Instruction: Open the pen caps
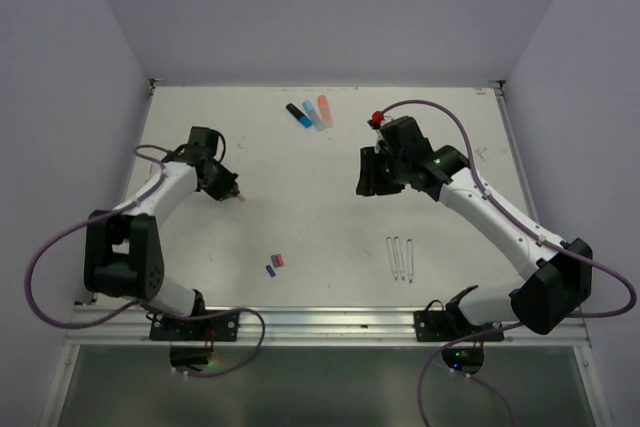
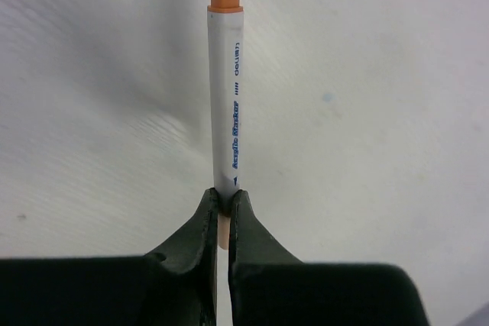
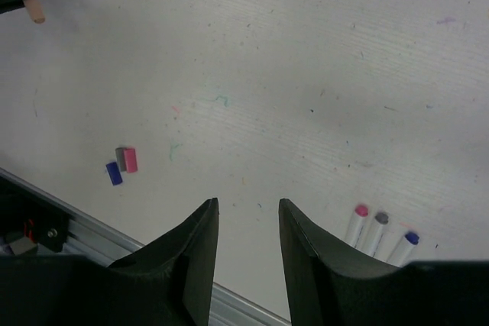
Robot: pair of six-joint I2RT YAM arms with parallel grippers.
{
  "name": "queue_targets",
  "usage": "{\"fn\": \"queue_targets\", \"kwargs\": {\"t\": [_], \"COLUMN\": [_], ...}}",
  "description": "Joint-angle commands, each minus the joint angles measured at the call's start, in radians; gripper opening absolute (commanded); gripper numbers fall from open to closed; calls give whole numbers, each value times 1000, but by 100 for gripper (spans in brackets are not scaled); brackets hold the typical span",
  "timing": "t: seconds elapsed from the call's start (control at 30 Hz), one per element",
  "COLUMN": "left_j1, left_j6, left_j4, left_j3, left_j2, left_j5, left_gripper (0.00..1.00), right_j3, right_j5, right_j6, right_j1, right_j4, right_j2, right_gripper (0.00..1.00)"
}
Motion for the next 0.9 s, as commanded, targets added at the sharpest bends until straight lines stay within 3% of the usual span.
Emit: {"fn": "queue_targets", "kwargs": {"t": [0.0,0.2,0.23,0.33,0.4,0.47,0.87], "left_j1": [-83,-241,-264,-367,-415,-438,-502], "left_j6": [58,160,152,114,70,40,40], "left_j4": [34,266,390,577,679,733,684], "left_j3": [46,-17,-52,-167,-239,-269,-229], "left_j2": [-212,-318,-333,-407,-470,-522,-523], "left_j5": [120,548,650,732,736,736,731], "left_gripper": [0,0,0,0,0,0,0], "right_j3": [11,5,16,27,25,14,-101], "right_j5": [-50,-318,-349,-440,-448,-465,-563], "right_j6": [51,122,140,168,183,217,403], "right_j1": [-1,-10,-12,-10,-10,-13,-9], "right_j4": [-4,90,105,179,229,280,506], "right_j2": [-40,-43,-39,-42,-55,-57,-59], "right_gripper": [41,43,43,48,56,57,54]}}
